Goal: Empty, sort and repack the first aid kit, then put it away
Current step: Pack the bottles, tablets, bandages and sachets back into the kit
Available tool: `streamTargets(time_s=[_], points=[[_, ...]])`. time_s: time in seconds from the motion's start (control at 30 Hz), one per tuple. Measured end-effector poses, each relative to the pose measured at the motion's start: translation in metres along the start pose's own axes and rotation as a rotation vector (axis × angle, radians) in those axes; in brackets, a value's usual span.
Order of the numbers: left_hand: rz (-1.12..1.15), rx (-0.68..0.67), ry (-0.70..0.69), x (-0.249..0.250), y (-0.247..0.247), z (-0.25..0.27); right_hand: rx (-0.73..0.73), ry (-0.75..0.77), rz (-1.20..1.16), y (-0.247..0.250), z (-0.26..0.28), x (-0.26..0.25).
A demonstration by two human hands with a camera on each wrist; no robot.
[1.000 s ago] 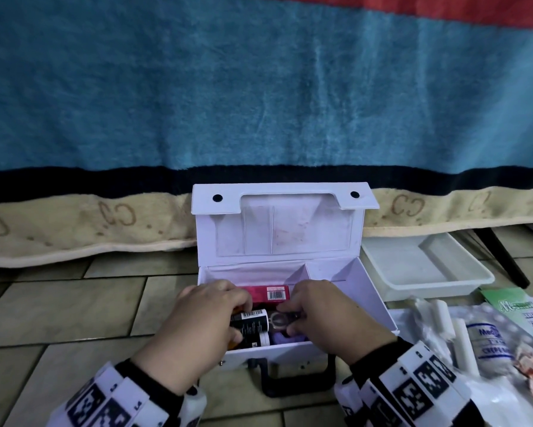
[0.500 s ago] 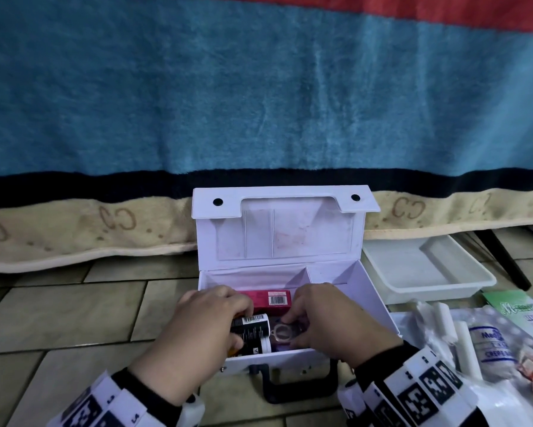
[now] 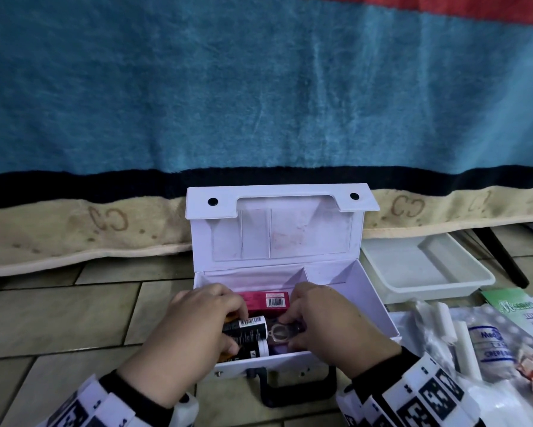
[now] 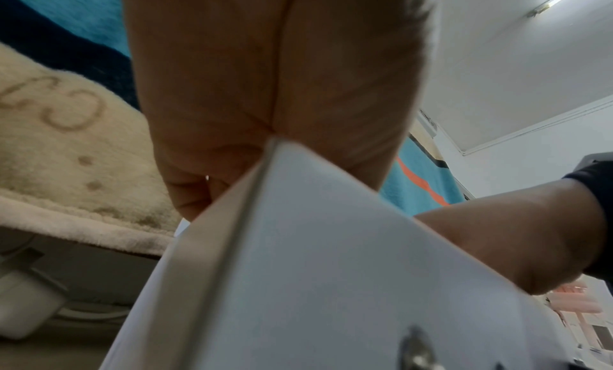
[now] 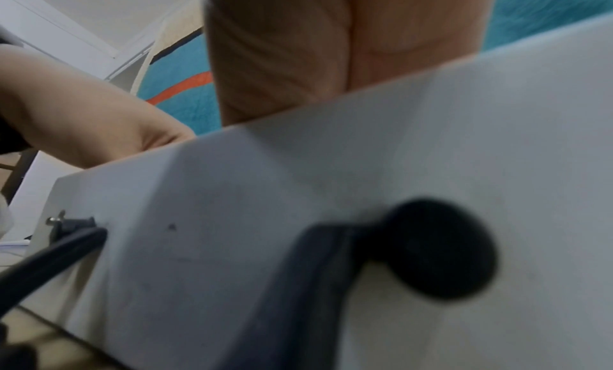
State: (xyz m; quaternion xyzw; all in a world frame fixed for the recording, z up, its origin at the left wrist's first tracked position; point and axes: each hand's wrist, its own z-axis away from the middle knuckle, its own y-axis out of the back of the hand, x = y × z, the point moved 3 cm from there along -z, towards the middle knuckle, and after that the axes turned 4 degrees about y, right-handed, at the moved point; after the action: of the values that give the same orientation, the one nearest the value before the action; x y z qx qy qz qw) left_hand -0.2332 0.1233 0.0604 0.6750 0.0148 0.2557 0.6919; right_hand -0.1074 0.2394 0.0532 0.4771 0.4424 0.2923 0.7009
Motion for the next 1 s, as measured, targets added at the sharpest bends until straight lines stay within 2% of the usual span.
streamTargets(time_s=[0.1, 0.27, 0.63, 0.83, 1.0], points=[[-0.008, -0.005, 0.008, 0.001, -0.001, 0.0, 0.003, -0.013, 0.025, 0.002, 0.003, -0.003], [-0.075, -0.011, 0.021, 0.001, -0.001, 0.0, 0.082, -0.076, -0.064, 0.008, 0.008, 0.0], [-0.066, -0.011, 0.052, 0.007, 0.001, 0.005, 0.077, -0.014, -0.11, 0.014, 0.019, -0.004], [-0.061, 0.117, 0.057, 0.033, 0.011, 0.014, 0.23, 0.036, -0.141, 0.044, 0.055, 0.001], [0.046, 0.17, -0.042, 0.09, 0.002, 0.015, 0.425, -0.055, -0.212, 0.074, 0.109, 0.038]])
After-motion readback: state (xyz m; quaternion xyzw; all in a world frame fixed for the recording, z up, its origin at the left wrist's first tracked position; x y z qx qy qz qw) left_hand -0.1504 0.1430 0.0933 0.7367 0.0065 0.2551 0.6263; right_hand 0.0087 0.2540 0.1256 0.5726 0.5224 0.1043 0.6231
